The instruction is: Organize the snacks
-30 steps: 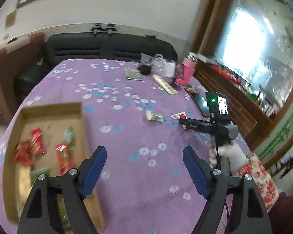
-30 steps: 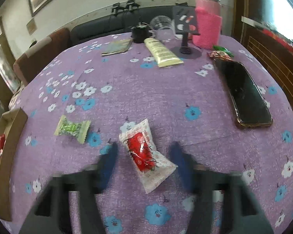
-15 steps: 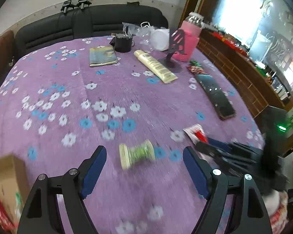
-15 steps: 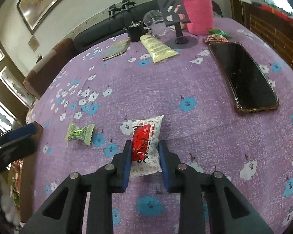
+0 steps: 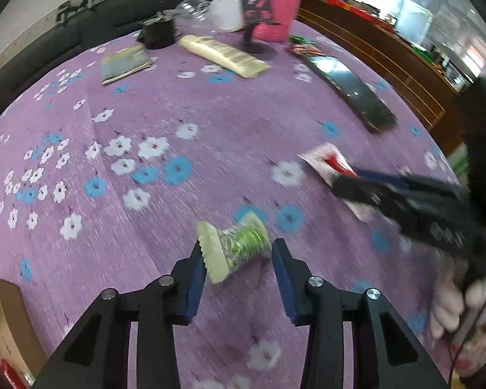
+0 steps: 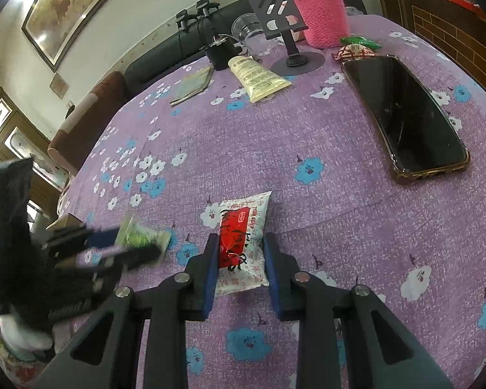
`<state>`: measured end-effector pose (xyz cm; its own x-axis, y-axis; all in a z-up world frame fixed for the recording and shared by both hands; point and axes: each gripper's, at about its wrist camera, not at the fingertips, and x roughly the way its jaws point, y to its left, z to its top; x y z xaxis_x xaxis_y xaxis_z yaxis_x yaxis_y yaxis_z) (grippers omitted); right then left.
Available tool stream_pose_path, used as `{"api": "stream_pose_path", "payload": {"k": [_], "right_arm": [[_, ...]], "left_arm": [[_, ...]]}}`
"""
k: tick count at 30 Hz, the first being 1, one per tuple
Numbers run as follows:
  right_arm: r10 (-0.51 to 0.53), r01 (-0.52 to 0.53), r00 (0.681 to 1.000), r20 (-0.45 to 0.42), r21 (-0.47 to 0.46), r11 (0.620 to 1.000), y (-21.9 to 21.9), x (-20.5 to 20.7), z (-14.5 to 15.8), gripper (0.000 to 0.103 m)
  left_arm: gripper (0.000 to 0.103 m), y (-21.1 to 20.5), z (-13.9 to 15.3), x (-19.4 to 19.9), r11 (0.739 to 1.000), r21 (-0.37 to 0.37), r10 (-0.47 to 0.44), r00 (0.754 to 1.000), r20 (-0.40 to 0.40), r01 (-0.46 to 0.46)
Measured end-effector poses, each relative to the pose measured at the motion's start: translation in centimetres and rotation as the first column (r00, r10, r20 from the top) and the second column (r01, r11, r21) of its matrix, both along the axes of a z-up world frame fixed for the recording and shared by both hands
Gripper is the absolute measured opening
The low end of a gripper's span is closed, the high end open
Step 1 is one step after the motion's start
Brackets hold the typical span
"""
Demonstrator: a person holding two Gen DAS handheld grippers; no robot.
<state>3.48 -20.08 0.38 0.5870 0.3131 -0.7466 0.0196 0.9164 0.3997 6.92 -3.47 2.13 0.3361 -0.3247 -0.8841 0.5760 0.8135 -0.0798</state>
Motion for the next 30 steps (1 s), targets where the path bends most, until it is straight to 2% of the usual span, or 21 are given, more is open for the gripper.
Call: {"api": "stream_pose_path", "payload": {"k": [3,5,9,11,14,15,16,17,18,19,27,28,30], "right_arm": [[0.000,0.000,1.000,0.000,-0.002,1.000,0.0,0.0,0.0,0.026],[-0.001,0.001,1.000,0.001,-0.006,1.000,0.0,0.0,0.0,0.026],[-0.001,0.001,1.000,0.004,-0.010,1.000,0.1,0.1,0.0,0.026],[-0.002,0.002,1.000,0.003,-0.003,1.000,0.1,0.1,0.0,0.026],[-0.004,0.004,1.000,0.001,0.006,1.000,0.0,0.1,0.0,0.026],[-0.004,0.004,1.000,0.002,0.005,1.000,0.0,0.0,0.0,0.026],[-0.004,0.004,1.000,0.003,0.004,1.000,0.0,0.0,0.0,0.026],[-0.004,0.004,1.000,0.003,0.002,1.000,0.0,0.0,0.0,0.026],[-0.006,0.006,1.000,0.003,0.001,1.000,0.0,0.0,0.0,0.026],[-0.007,0.007,1.000,0.004,0.001,1.000,0.0,-0.1,0.0,0.026],[-0.010,0.010,1.000,0.002,0.009,1.000,-0.1,-0.1,0.0,0.026],[-0.012,0.012,1.000,0.000,0.011,1.000,-0.2,-0.2,0.0,0.026],[-0.022,0.022,1.000,-0.006,0.025,0.999,-0.5,-0.2,0.1,0.026]], "left_arm": [[0.042,-0.1,0.4,-1.4,0.999,0.012,-0.032,0.999,0.041,0.031],[0.052,-0.5,0.2,-1.6,0.999,0.034,-0.039,0.997,0.064,0.037],[0.058,-1.1,-0.2,-1.1,0.999,0.031,-0.034,0.996,0.080,0.031],[0.065,-1.4,-0.3,-1.2,0.999,0.034,-0.039,0.994,0.097,0.035],[0.065,-2.2,-0.9,-1.4,0.995,0.089,-0.049,0.991,0.124,0.038],[0.061,-2.2,-0.7,-1.6,0.996,0.085,-0.048,0.991,0.129,0.037],[0.042,-2.2,-0.7,-1.6,0.996,0.077,-0.044,0.992,0.118,0.035],[0.016,-2.1,-0.5,-1.6,0.998,0.050,-0.039,0.995,0.093,0.034],[0.008,-2.2,-0.5,-1.7,0.999,0.044,-0.034,0.996,0.083,0.031],[0.007,-2.3,-0.4,-1.8,0.999,0.043,-0.030,0.996,0.089,0.026],[0.007,-2.3,1.0,-4.2,0.998,0.008,-0.067,0.993,0.097,0.066],[0.012,-2.3,1.3,-4.5,0.997,0.012,-0.079,0.991,0.106,0.078],[0.036,-2.3,1.9,-5.0,0.995,0.036,-0.096,0.984,0.149,0.092]]}}
